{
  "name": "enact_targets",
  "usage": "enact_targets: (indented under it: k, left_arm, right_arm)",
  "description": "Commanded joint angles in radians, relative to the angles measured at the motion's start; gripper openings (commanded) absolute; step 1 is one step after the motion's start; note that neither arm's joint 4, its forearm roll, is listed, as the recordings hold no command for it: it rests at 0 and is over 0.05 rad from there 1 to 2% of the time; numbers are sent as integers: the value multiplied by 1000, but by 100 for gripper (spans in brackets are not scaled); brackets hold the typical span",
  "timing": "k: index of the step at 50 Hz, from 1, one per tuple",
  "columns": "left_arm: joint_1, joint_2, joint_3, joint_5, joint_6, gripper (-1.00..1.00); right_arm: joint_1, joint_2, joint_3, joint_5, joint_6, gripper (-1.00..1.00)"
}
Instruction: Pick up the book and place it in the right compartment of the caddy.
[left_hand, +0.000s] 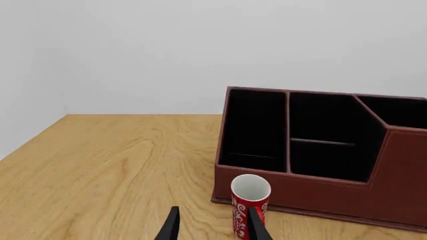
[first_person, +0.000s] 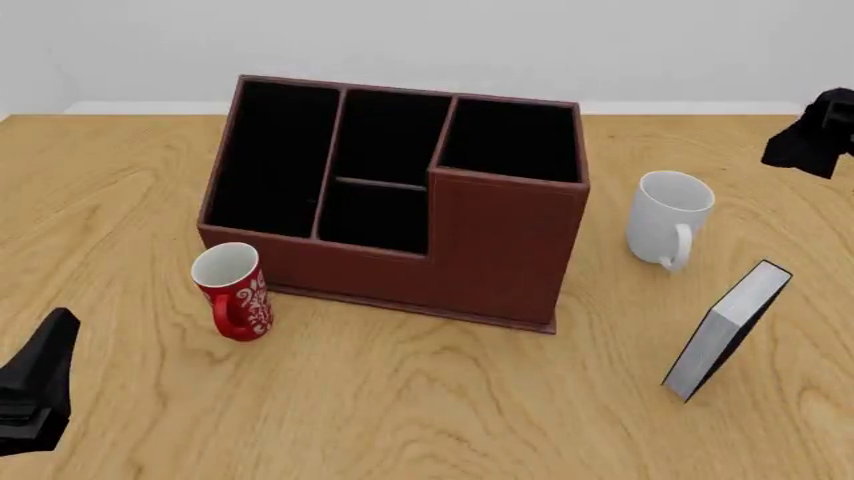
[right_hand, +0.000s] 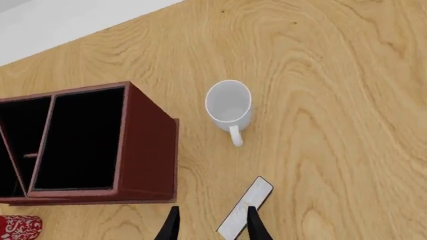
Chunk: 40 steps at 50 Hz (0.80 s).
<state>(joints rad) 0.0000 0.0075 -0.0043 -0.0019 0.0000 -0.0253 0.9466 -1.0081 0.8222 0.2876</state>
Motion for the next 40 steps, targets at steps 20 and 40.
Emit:
enact_targets:
  k: [20,40]
  left_arm:
    - [0,0,0,0,0,100]
    - [0,0,0,0,0,100]
  right_arm:
    - [-45,-6,189,-130,87,100]
    - [-82,7,251,-169,99,100]
